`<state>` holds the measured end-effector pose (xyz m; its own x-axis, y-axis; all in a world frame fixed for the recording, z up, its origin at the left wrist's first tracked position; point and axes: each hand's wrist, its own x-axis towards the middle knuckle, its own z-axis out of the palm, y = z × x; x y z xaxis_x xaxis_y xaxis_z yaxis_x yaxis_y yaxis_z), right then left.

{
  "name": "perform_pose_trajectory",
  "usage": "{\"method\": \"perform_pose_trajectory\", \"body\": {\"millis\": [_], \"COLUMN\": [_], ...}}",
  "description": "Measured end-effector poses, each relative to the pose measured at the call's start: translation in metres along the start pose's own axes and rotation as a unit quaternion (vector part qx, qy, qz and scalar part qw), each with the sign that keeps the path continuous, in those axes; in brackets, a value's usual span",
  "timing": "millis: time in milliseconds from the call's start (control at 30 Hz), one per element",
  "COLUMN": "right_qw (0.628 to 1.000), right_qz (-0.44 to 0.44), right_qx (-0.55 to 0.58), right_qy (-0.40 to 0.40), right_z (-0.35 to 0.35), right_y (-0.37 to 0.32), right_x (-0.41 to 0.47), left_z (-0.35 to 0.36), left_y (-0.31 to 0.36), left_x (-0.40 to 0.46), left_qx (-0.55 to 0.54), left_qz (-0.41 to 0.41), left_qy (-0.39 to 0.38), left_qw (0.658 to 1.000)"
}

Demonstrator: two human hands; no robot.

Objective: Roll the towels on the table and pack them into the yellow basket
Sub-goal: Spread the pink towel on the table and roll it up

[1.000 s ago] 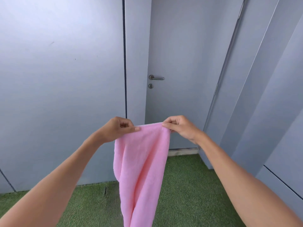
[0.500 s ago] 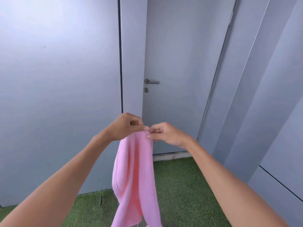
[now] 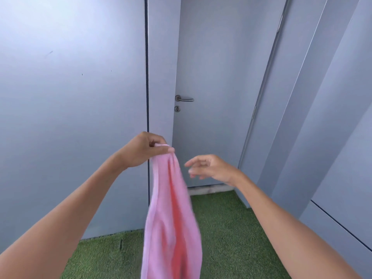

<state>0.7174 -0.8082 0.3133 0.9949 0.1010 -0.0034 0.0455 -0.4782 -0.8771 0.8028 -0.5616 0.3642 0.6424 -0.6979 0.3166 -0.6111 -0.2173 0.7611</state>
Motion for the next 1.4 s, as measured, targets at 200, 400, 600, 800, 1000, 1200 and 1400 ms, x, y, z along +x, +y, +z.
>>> {"method": "perform_pose_trajectory", "body": {"millis": [200, 400, 600, 800, 1000, 1200, 1400], "right_qw": [0.991, 0.982, 0.985, 0.987, 1.0, 0.998, 0.989], "right_qz": [-0.046, -0.11, -0.106, -0.081, -0.015, -0.044, -0.077], "right_qx": [0.107, 0.136, 0.087, 0.046, 0.023, -0.021, -0.114], "right_qy": [-0.065, 0.066, 0.109, 0.13, 0.0, -0.037, 0.048], "right_z": [0.02, 0.014, 0.006, -0.002, -0.006, -0.005, -0.039], "right_y": [-0.024, -0.03, -0.037, -0.028, -0.01, -0.034, -0.043], "right_x": [0.012, 0.01, 0.008, -0.001, -0.015, -0.017, -0.022], "left_z": [0.02, 0.035, 0.082, 0.084, 0.068, 0.072, 0.072], "left_y": [0.002, -0.016, -0.036, -0.034, -0.037, -0.025, -0.053], "left_x": [0.002, -0.022, -0.046, -0.04, -0.033, -0.023, -0.044], "left_qx": [-0.017, -0.169, -0.24, -0.328, -0.301, -0.199, -0.199], "left_qz": [-0.005, -0.05, -0.084, -0.092, -0.076, -0.032, -0.094], "left_qy": [-0.034, -0.016, -0.006, 0.052, 0.027, -0.008, -0.056], "left_qw": [0.999, 0.984, 0.967, 0.939, 0.95, 0.98, 0.974]}}
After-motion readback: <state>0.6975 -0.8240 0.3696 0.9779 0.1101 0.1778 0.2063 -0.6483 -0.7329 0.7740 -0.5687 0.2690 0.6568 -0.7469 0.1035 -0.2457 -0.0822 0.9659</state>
